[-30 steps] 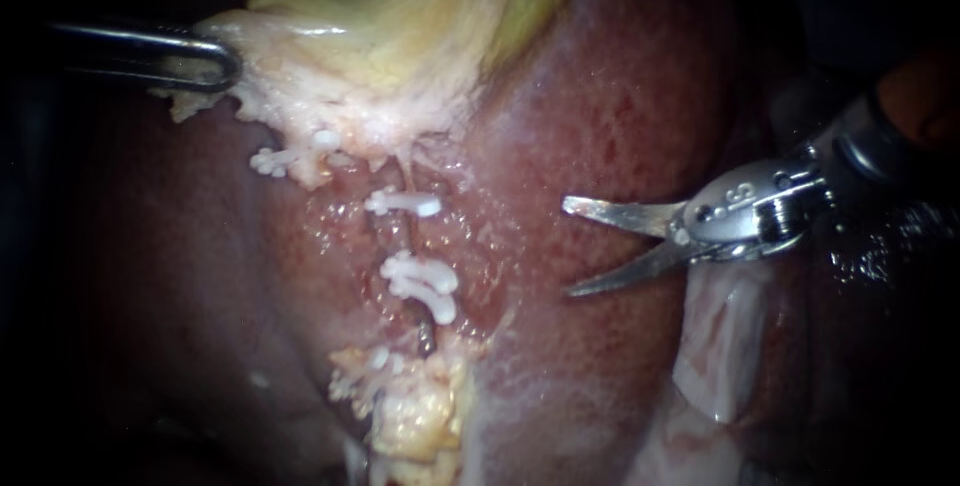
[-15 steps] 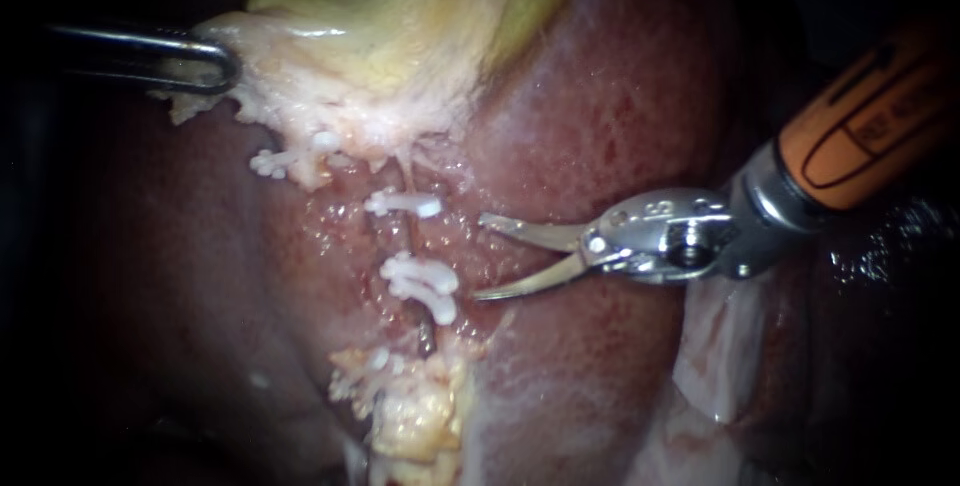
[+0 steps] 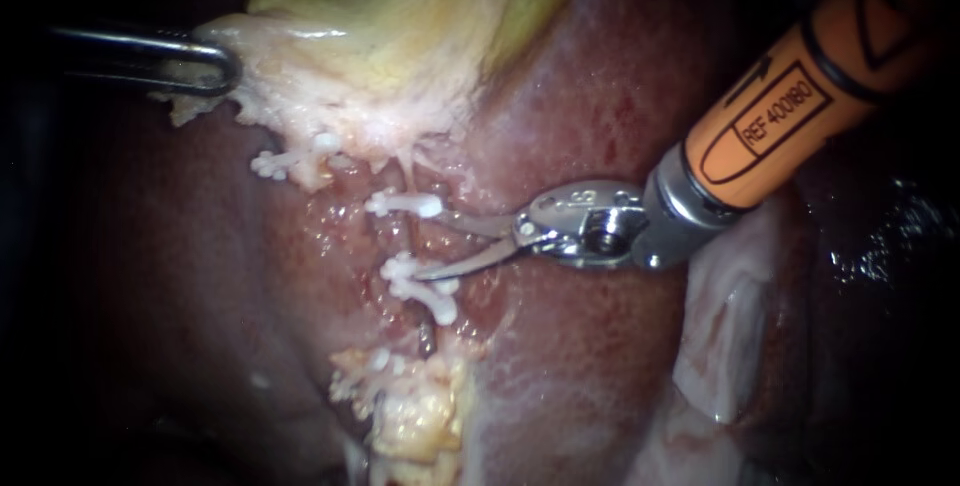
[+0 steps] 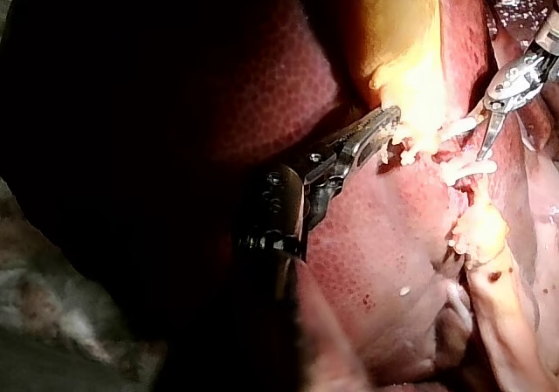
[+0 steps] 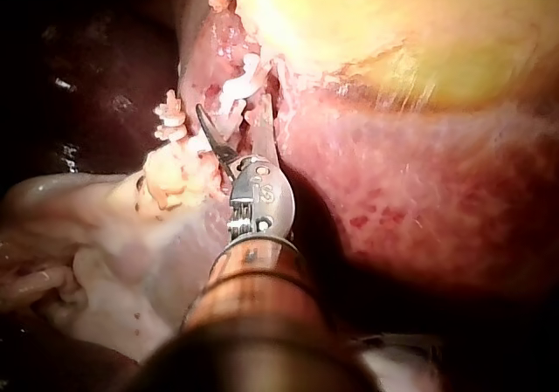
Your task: Go to the cutting position right tube
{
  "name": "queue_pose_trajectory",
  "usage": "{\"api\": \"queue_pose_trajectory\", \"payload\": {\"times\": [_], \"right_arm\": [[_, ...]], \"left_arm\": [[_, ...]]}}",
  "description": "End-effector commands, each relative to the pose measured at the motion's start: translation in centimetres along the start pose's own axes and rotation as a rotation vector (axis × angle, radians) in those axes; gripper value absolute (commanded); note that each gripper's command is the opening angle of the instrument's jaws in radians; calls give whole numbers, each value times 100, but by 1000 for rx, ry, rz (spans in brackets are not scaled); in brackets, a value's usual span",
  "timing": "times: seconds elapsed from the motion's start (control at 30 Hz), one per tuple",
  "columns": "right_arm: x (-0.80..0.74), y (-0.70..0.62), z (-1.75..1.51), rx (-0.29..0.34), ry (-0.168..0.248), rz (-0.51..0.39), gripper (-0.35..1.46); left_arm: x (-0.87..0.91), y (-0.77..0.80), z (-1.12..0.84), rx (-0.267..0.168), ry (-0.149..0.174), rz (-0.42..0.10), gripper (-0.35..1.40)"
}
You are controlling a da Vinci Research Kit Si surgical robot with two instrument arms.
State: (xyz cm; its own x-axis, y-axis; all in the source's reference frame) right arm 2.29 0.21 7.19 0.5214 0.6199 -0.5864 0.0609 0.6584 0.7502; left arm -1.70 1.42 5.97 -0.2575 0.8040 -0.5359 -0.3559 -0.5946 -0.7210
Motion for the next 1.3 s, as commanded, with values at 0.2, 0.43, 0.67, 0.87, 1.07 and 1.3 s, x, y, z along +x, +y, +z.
{"api": "queue_pose_trajectory", "payload": {"times": [0.2,0.43,0.67,0.87,1.07,1.3], "right_arm": [[2,1,9,48,34,-24,136],[4,1,11,126,84,-61,130],[12,3,23,178,136,-80,128],[18,-2,34,188,152,-83,128],[26,-3,47,193,185,-83,128],[31,-1,56,191,198,-82,128]], "left_arm": [[0,0,0,0,0,0,-35],[0,1,0,1,0,0,-35],[0,1,1,1,0,-1,-35],[1,1,1,1,0,-1,-35],[1,1,1,1,0,-1,-35],[1,1,2,1,0,-1,-35]]}}
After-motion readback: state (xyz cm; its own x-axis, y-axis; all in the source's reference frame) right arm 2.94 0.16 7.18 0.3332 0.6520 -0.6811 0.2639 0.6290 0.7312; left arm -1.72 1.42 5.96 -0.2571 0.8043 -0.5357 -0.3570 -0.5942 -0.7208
